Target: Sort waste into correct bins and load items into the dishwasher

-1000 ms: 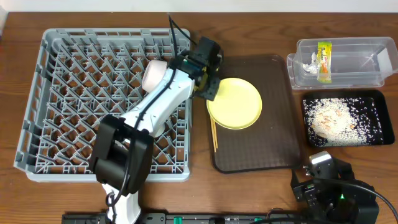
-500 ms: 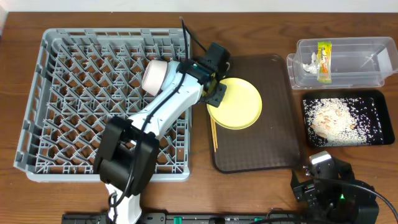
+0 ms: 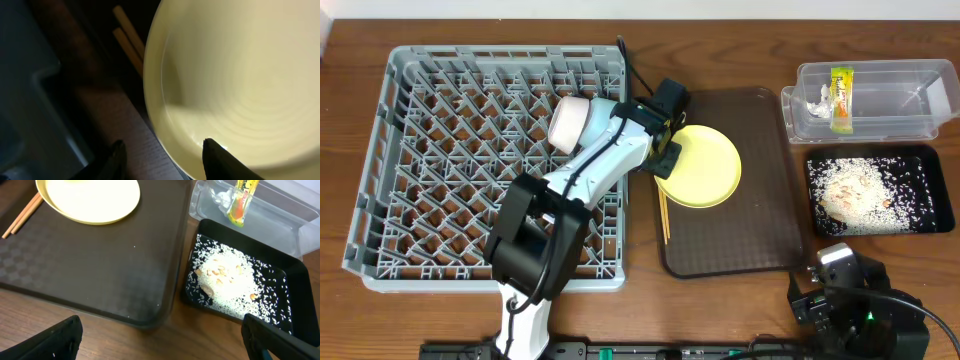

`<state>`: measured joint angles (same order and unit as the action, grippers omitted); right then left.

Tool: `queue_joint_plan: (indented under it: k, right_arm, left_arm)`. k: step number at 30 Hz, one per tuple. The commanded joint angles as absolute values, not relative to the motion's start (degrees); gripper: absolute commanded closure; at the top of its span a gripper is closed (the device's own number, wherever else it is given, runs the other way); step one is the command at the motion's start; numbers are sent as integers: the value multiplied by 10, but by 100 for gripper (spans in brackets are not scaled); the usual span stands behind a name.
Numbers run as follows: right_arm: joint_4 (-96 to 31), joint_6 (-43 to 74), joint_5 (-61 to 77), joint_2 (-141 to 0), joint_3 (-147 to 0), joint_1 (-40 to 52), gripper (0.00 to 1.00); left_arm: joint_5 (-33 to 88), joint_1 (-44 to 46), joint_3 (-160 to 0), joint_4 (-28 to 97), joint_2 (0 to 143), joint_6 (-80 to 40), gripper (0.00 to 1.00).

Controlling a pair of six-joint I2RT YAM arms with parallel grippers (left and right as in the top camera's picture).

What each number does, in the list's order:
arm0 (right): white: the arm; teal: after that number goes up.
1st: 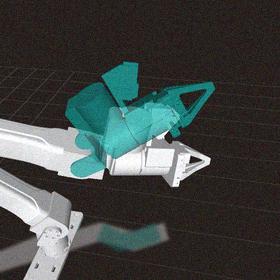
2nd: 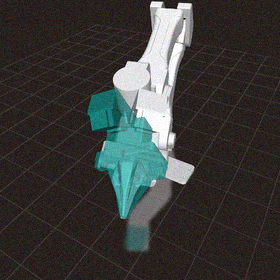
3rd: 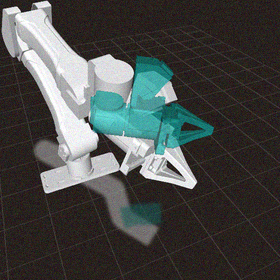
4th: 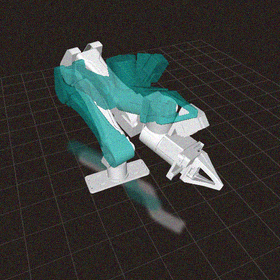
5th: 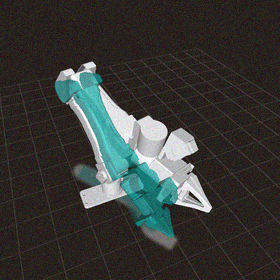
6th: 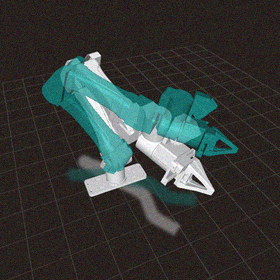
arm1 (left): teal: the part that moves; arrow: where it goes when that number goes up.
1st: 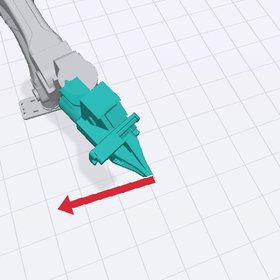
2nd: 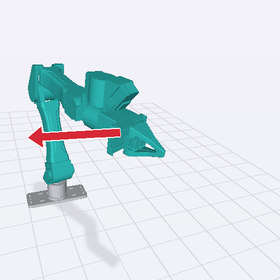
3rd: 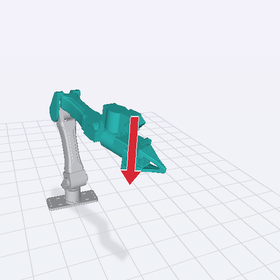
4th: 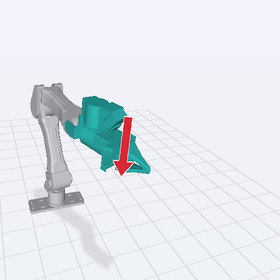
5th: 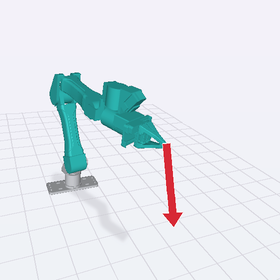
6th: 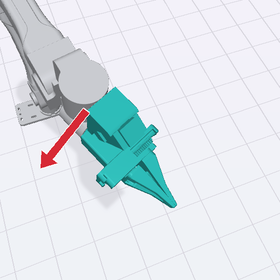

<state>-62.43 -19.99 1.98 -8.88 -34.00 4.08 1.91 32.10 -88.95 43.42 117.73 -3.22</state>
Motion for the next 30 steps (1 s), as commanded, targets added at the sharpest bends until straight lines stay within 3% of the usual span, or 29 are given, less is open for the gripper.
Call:
queue_joint_plan:
  k: [1,24,30]
  right_arm:
    - [-626,-204,24,-88,-340,37,1]
    - [-626,-204,24,-88,-340,37,1]
    - [-626,-204,24,-88,-340,37,1]
  left_arm:
    - [9,321,-883,437,1197,-38,50]
    - [41,321,-860,412,1207,-51,50]
    - [41,321,-858,407,1207,-51,56]
